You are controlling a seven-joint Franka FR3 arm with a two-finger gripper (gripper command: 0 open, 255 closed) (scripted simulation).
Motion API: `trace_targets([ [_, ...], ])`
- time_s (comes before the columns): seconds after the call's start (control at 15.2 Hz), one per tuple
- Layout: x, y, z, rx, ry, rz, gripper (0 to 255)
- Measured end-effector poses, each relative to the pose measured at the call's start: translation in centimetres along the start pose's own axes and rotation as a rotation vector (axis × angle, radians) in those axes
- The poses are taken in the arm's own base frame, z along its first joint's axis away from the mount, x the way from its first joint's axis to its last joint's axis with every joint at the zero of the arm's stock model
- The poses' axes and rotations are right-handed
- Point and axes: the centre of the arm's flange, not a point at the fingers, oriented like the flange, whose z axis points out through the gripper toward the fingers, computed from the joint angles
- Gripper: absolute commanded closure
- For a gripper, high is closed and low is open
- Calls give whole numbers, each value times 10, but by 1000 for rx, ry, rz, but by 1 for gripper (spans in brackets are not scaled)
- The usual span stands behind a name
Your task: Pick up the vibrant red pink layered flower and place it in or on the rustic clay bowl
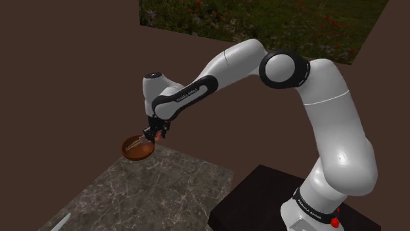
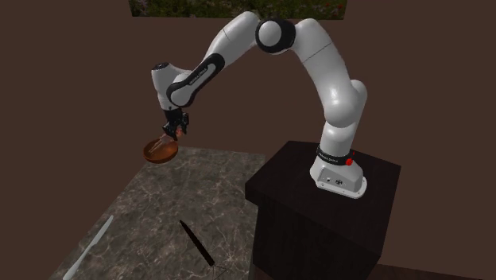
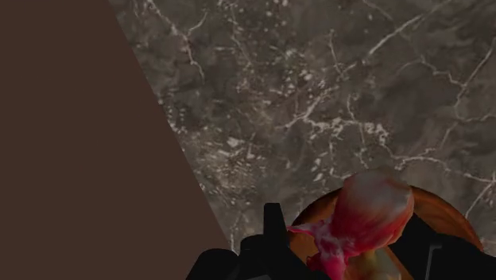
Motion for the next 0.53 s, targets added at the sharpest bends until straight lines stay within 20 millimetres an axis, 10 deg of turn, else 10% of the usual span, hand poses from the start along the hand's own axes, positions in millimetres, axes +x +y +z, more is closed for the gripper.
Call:
trace_targets([
  [0.26, 51, -1, 3, 0, 1, 0, 255],
  [0.53, 56, -1, 23, -1, 0, 0, 255],
])
